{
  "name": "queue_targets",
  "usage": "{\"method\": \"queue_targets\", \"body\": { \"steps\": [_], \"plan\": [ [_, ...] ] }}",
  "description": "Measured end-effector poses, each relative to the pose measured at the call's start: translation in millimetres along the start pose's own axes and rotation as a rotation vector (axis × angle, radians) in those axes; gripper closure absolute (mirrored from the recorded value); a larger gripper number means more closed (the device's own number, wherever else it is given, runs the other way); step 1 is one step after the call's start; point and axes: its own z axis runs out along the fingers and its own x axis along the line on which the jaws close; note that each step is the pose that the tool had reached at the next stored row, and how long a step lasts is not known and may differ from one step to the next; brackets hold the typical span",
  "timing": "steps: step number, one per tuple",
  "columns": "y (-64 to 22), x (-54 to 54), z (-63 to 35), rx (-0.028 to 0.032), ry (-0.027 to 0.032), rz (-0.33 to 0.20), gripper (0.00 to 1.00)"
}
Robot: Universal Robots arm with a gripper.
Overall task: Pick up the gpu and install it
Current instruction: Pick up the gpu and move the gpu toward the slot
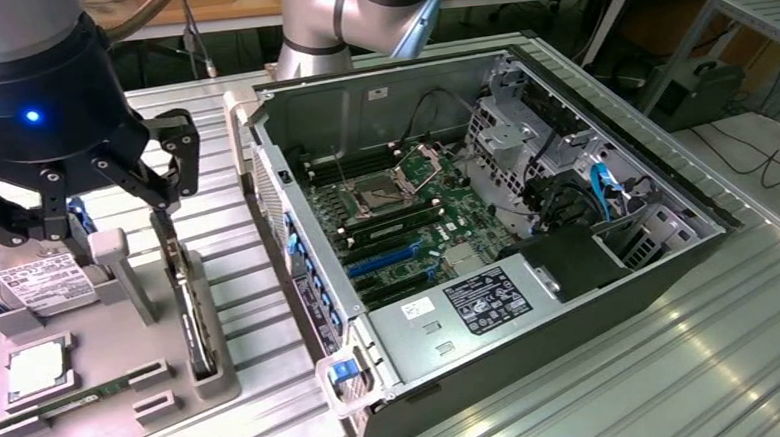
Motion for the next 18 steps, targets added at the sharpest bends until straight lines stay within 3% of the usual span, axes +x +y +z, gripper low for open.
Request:
{"method": "queue_targets", "body": {
  "steps": [18],
  "plan": [
    [-0.2, 0.1, 9.1, 0.0000, 0.0000, 0.000, 0.37]
  ]
}}
